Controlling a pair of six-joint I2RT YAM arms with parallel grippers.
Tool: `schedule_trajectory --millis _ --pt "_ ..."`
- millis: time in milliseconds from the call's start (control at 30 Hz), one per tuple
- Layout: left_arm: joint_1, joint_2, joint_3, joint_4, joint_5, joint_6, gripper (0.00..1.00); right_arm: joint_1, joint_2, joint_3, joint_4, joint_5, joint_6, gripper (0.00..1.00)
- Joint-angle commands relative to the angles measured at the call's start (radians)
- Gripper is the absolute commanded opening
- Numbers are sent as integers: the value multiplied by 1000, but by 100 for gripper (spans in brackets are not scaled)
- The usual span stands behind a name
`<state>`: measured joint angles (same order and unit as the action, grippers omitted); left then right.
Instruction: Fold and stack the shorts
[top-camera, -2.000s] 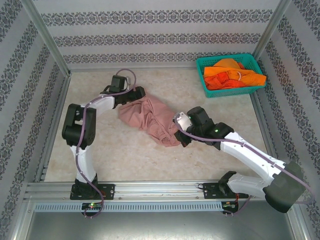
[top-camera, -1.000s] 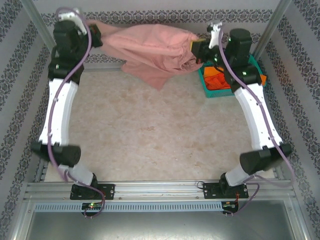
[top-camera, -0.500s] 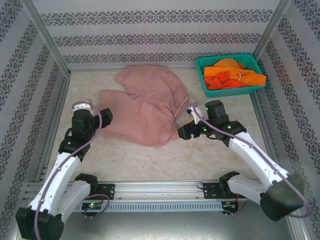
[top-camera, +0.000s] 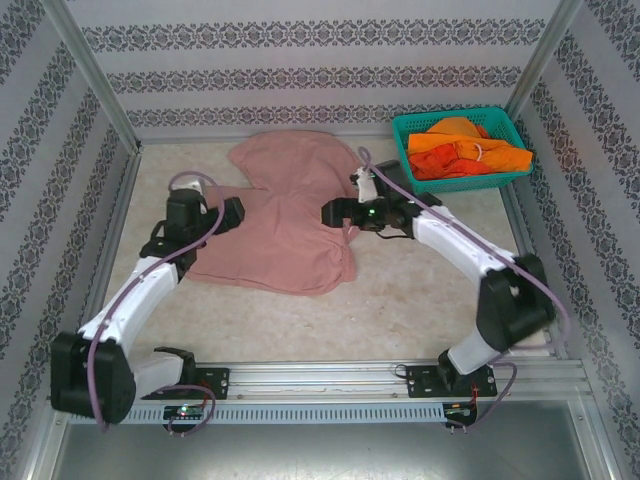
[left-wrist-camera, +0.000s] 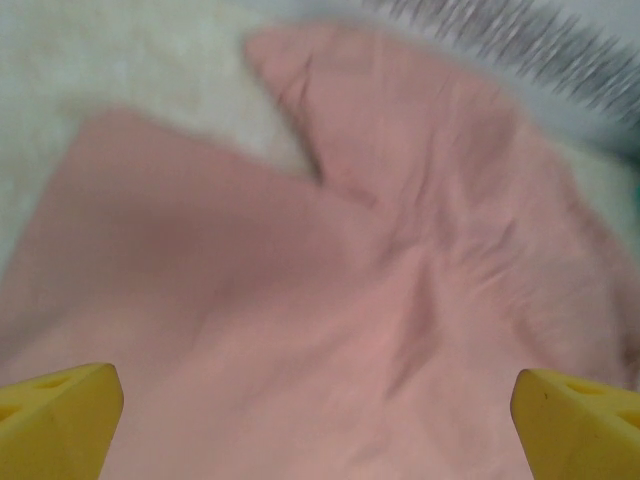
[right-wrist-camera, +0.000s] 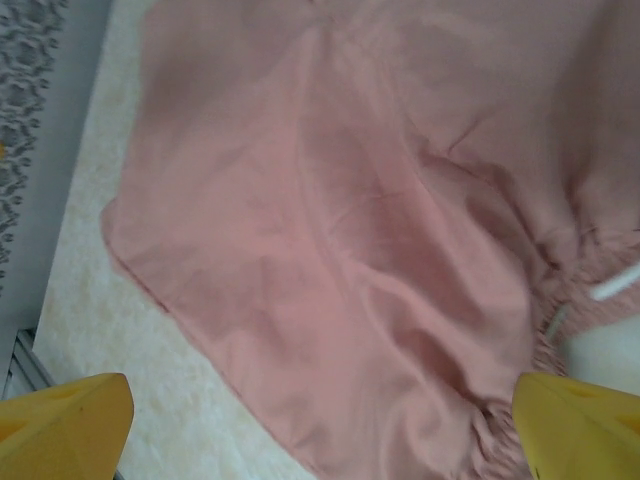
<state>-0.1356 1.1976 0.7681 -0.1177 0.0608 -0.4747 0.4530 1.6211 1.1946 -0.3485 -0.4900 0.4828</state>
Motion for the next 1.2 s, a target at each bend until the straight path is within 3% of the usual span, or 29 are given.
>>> schedule_trajectory --millis 0,333,467,633,733,867,1033,1167 --pt "1 29 -46 85 21 -31 100 86 92 41 33 -22 131 98" --pt "96 55 -158 114 19 -90 100 172 199 -165 143 -30 290 96" --pt "108 -2 -146 86 24 -81 100 148 112 -289 43 -8 224 96" --pt "107 -24 -74 114 106 -85 100 23 -83 -431 -50 -3 153 96" --pt "87 71 16 151 160 -101 100 -18 -165 -399 -56 -23 110 97" --pt "48 275 189 123 199 -97 99 -40 -198 -269 -49 47 99 98" --pt "6 542 415 65 235 -94 94 -127 -173 -172 -40 178 117 97" --pt "4 735 587 -2 244 -76 84 -221 -186 -181 -19 228 144 98"
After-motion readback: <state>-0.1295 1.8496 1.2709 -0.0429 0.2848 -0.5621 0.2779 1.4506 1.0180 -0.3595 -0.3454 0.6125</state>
